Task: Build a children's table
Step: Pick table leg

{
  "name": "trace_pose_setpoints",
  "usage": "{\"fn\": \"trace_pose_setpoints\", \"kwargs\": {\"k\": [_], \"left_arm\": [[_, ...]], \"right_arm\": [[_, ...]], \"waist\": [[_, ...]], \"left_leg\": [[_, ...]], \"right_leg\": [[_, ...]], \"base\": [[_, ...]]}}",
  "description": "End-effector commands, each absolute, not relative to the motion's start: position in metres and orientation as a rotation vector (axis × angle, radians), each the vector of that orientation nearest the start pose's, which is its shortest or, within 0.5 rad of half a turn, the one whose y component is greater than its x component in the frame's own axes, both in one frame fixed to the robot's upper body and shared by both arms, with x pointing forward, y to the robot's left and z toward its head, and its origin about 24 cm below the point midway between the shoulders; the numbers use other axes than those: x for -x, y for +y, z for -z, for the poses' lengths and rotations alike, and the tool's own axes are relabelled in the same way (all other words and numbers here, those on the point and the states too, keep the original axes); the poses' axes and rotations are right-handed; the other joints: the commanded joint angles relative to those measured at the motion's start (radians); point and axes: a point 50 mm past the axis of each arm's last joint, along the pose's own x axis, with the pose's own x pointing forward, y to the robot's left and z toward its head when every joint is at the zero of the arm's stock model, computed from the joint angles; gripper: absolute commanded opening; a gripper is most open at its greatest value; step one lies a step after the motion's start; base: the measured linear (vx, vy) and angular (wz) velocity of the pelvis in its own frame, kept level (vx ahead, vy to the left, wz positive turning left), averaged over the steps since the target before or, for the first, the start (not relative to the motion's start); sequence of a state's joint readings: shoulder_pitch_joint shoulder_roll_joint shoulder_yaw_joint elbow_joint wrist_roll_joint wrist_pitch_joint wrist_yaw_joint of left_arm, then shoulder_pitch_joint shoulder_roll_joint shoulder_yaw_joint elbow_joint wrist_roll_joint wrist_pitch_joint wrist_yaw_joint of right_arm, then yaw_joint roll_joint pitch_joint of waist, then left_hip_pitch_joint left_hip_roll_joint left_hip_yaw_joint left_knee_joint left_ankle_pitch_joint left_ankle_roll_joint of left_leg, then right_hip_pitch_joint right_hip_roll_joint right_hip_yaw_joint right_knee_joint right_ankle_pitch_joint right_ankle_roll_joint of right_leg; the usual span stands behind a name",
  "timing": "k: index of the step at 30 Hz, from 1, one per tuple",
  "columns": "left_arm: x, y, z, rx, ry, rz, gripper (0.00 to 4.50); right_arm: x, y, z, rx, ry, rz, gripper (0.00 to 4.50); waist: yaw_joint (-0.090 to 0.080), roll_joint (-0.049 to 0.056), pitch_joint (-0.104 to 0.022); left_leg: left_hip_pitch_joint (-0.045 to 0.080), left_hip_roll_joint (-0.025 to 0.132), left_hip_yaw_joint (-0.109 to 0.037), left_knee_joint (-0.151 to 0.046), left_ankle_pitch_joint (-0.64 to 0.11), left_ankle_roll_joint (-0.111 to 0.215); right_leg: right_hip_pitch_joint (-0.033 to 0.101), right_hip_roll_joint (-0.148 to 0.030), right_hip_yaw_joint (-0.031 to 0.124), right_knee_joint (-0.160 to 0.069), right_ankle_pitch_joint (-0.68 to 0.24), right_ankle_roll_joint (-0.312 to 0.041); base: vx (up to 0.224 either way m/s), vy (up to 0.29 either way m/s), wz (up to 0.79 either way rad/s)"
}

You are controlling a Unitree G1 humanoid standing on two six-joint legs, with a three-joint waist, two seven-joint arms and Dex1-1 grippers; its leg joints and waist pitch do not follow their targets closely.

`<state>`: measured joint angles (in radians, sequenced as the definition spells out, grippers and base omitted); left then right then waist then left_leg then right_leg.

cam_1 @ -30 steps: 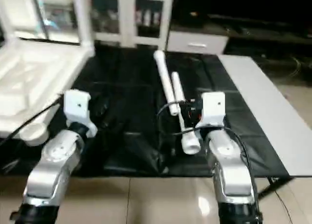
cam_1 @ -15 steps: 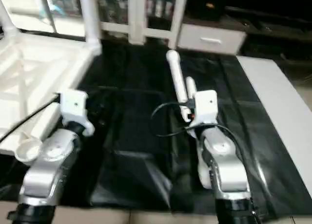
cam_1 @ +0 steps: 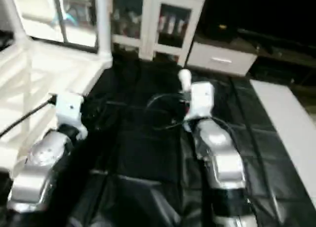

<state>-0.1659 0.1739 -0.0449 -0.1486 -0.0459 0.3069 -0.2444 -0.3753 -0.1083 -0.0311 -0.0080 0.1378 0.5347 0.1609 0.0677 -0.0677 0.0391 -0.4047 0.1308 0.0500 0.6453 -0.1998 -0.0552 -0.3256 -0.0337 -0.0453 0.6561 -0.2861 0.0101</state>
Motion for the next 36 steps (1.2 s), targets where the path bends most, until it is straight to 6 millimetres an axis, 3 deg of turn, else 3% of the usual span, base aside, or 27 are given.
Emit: {"fn": "trace_pose_setpoints", "kwargs": {"k": [1, 2, 3, 4, 5, 6, 7, 8, 9, 11, 13, 14, 15, 17, 21, 25, 31, 36], "left_arm": [[-0.278, 0.134, -0.093, -0.142, 0.010, 0.408, 1.90], [-0.278, 0.134, -0.093, -0.142, 0.012, 0.414, 1.90], [-0.275, 0.132, -0.092, -0.150, 0.031, 0.499, 1.90], [-0.273, 0.131, -0.093, -0.149, 0.041, 0.543, 1.90], [-0.270, 0.129, -0.093, -0.140, 0.064, 0.635, 1.90], [-0.269, 0.129, -0.094, -0.136, 0.070, 0.660, 1.90], [-0.267, 0.129, -0.095, -0.153, 0.074, 0.701, 1.90], [-0.264, 0.130, -0.098, -0.167, 0.091, 0.778, 1.90], [-0.264, 0.130, -0.098, -0.167, 0.091, 0.778, 1.90], [-0.261, 0.132, -0.102, -0.182, 0.101, 0.835, 1.90], [-0.259, 0.134, -0.106, -0.184, 0.108, 0.875, 1.90], [-0.257, 0.134, -0.108, -0.184, 0.112, 0.894, 1.90], [-0.254, 0.134, -0.112, -0.177, 0.119, 0.939, 1.90], [-0.252, 0.133, -0.114, -0.170, 0.125, 0.961, 1.90], [-0.249, 0.131, -0.116, -0.173, 0.127, 0.984, 1.90], [-0.247, 0.130, -0.116, -0.175, 0.138, 0.996, 1.90], [-0.247, 0.131, -0.117, -0.179, 0.146, 0.996, 1.90], [-0.246, 0.131, -0.117, -0.183, 0.152, 1.001, 1.90]], "right_arm": [[-0.322, -0.156, -0.092, 0.006, 0.201, -0.170, 4.46], [-0.323, -0.156, -0.092, 0.008, 0.205, -0.169, 4.46], [-0.334, -0.157, -0.090, 0.036, 0.253, -0.150, 4.46], [-0.339, -0.158, -0.089, 0.045, 0.277, -0.140, 4.46], [-0.349, -0.160, -0.087, 0.058, 0.325, -0.119, 4.46], [-0.352, -0.161, -0.086, 0.059, 0.336, -0.114, 4.46], [-0.357, -0.161, -0.085, 0.072, 0.354, -0.121, 4.46], [-0.366, -0.162, -0.083, 0.097, 0.387, -0.125, 4.46], [-0.366, -0.162, -0.083, 0.097, 0.387, -0.125, 4.46], [-0.372, -0.164, -0.078, 0.109, 0.432, -0.142, 4.46], [-0.375, -0.165, -0.073, 0.113, 0.472, -0.155, 4.46], [-0.377, -0.168, -0.070, 0.120, 0.492, -0.146, 4.46], [-0.379, -0.170, -0.064, 0.109, 0.523, -0.131, 4.46], [-0.380, -0.171, -0.061, 0.095, 0.539, -0.123, 4.46], [-0.380, -0.170, -0.053, 0.094, 0.566, -0.125, 4.46], [-0.378, -0.164, -0.044, 0.048, 0.599, -0.166, 4.46], [-0.375, -0.158, -0.037, 0.024, 0.621, -0.217, 4.46], [-0.371, -0.161, -0.030, 0.029, 0.650, -0.218, 4.46]], "waist": [[-0.008, 0.028, -0.040], [-0.006, 0.018, -0.036], [-0.005, 0.015, -0.035], [-0.007, 0.008, -0.026], [-0.011, 0.016, -0.027], [-0.015, 0.020, -0.027], [-0.018, 0.025, -0.026], [-0.020, 0.027, -0.030], [-0.022, 0.028, -0.033], [-0.021, 0.030, -0.034], [-0.018, 0.022, -0.032], [-0.015, 0.015, -0.036], [-0.012, 0.017, -0.040], [-0.005, 0.021, -0.050], [-0.004, 0.020, -0.053], [-0.001, 0.018, -0.051], [0.001, 0.020, -0.046], [0.005, 0.021, -0.046]], "left_leg": [[0.042, 0.075, -0.003, -0.106, -0.022, -0.006], [0.047, 0.076, 0.026, -0.128, -0.270, -0.068], [0.048, 0.078, 0.034, -0.131, -0.305, -0.072], [0.056, 0.076, 0.048, -0.131, -0.375, -0.074], [0.057, 0.076, 0.051, -0.127, -0.403, -0.085], [0.050, 0.078, 0.049, -0.129, -0.405, -0.093], [0.043, 0.081, 0.048, -0.134, -0.408, -0.103], [0.039, 0.084, 0.049, -0.142, -0.414, -0.120], [0.041, 0.082, 0.050, -0.139, -0.416, -0.122], [0.036, 0.085, 0.056, -0.139, -0.376, -0.118], [0.040, 0.085, 0.066, -0.135, -0.375, -0.099], [0.036, 0.087, 0.076, -0.131, -0.340, -0.088], [0.033, 0.087, 0.078, -0.129, -0.307, -0.084], [0.028, 0.090, 0.090, -0.124, -0.175, -0.060], [0.028, 0.091, 0.107, -0.119, -0.131, -0.052], [0.030, 0.092, 0.115, -0.116, -0.137, -0.028], [0.035, 0.096, 0.115, -0.121, -0.214, -0.049], [0.036, 0.096, 0.115, -0.123, -0.234, -0.062]], "right_leg": [[0.023, -0.104, 0.036, -0.079, 0.114, -0.153], [0.020, -0.111, 0.043, -0.100, -0.054, -0.175], [0.016, -0.112, 0.045, -0.105, -0.117, -0.171], [-0.007, -0.116, 0.048, -0.118, -0.288, -0.163], [-0.013, -0.128, 0.047, -0.125, -0.424, -0.152], [-0.012, -0.129, 0.045, -0.125, -0.441, -0.145], [-0.010, -0.125, 0.041, -0.124, -0.436, -0.135], [-0.016, -0.116, 0.037, -0.115, -0.362, -0.121], [-0.020, -0.116, 0.038, -0.109, -0.343, -0.128], [-0.020, -0.115, 0.039, -0.105, -0.263, -0.139], [-0.028, -0.116, 0.042, -0.106, -0.265, -0.153], [-0.026, -0.120, 0.042, -0.107, -0.268, -0.161], [-0.023, -0.118, 0.041, -0.100, -0.238, -0.163], [-0.021, -0.112, 0.037, -0.083, -0.064, -0.184], [-0.022, -0.100, 0.035, -0.071, 0.076, -0.201], [-0.024, -0.100, 0.042, -0.074, 0.062, -0.201], [-0.032, -0.102, 0.044, -0.083, -0.051, -0.197], [-0.035, -0.102, 0.044, -0.084, -0.074, -0.190]], "base": [[-0.091, 0.033, 0.03], [-0.117, 0.020, 0.05], [-0.119, 0.016, 0.04], [-0.119, 0.016, 0.04], [-0.111, 0.012, -0.05], [-0.087, 0.018, -0.18], [-0.087, 0.018, -0.18], [-0.068, 0.015, -0.18], [-0.050, 0.005, -0.12], [-0.025, 0.002, -0.06], [0.000, 0.000, 0.00], [0.000, 0.000, 0.00], [0.000, 0.000, 0.00], [0.000, 0.000, 0.00], [0.000, 0.000, 0.00], [0.000, 0.000, 0.00], [0.000, 0.000, 0.00], [0.000, 0.000, 0.00]]}}
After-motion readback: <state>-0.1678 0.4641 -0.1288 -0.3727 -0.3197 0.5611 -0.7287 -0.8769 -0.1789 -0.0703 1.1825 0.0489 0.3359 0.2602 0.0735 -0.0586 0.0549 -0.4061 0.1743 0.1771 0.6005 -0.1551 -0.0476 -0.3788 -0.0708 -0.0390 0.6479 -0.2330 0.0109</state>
